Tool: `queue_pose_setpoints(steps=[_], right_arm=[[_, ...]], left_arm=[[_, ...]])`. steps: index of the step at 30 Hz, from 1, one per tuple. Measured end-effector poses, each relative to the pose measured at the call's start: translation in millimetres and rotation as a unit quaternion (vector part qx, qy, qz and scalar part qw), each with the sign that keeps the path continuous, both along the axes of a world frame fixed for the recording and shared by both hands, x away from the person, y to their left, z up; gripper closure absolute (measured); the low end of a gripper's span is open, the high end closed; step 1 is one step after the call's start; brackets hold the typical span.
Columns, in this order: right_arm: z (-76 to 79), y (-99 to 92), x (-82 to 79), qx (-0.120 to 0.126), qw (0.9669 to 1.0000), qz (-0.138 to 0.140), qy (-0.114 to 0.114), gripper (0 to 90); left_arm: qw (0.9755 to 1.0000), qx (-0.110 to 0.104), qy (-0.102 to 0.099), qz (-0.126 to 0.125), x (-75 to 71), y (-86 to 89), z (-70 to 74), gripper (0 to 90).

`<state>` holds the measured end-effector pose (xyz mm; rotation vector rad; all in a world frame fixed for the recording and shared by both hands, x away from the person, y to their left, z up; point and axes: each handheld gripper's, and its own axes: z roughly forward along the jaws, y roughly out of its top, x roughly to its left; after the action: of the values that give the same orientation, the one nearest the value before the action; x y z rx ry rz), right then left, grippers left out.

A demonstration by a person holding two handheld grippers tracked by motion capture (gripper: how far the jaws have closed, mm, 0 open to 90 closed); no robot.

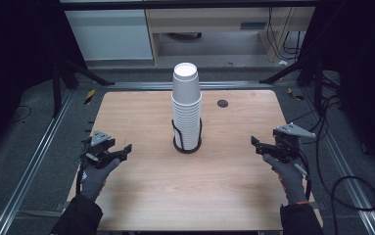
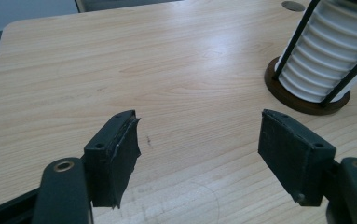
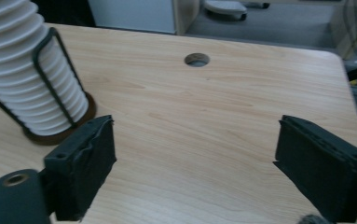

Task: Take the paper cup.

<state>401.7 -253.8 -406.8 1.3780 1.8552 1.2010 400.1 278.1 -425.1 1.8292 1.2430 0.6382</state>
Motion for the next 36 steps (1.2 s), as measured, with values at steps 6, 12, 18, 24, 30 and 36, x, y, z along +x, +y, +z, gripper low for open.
queue_pose_setpoints(steps=[6, 12, 18, 24, 30, 36], right_arm=[[6.0, 5.0, -2.7, 0.025, 0.9989, 0.039, -0.009, 7.8], [17.2, 16.5, -5.8, 0.023, 0.9973, 0.059, -0.038, 16.5], [43.5, 32.5, -2.9, 0.023, 0.9932, 0.078, -0.083, 19.7], [69.0, 49.8, 8.5, 0.022, 0.9892, 0.092, -0.112, 20.7], [89.7, 67.9, 16.4, 0.03, 0.9851, 0.112, -0.127, 20.6], [112.7, 92.6, 26.4, 0.04, 0.9796, 0.136, -0.142, 20.6]], left_arm=[[1.0, -0.003, 0.003, -0.009, -2.3, -5.9, -2.6, 28.2], [0.9999, -0.001, 0.004, -0.012, -2.5, -5.8, -5.7, 28.0], [0.9999, -0.003, 0.0, -0.01, -3.7, -4.5, -6.0, 27.8], [1.0, 0.002, 0.003, -0.007, -2.5, -2.8, -9.1, 27.5], [0.9999, 0.005, 0.008, -0.01, -1.6, -3.5, -10.9, 27.4], [0.9998, 0.012, 0.01, -0.009, -1.1, -2.7, -11.9, 27.2]])
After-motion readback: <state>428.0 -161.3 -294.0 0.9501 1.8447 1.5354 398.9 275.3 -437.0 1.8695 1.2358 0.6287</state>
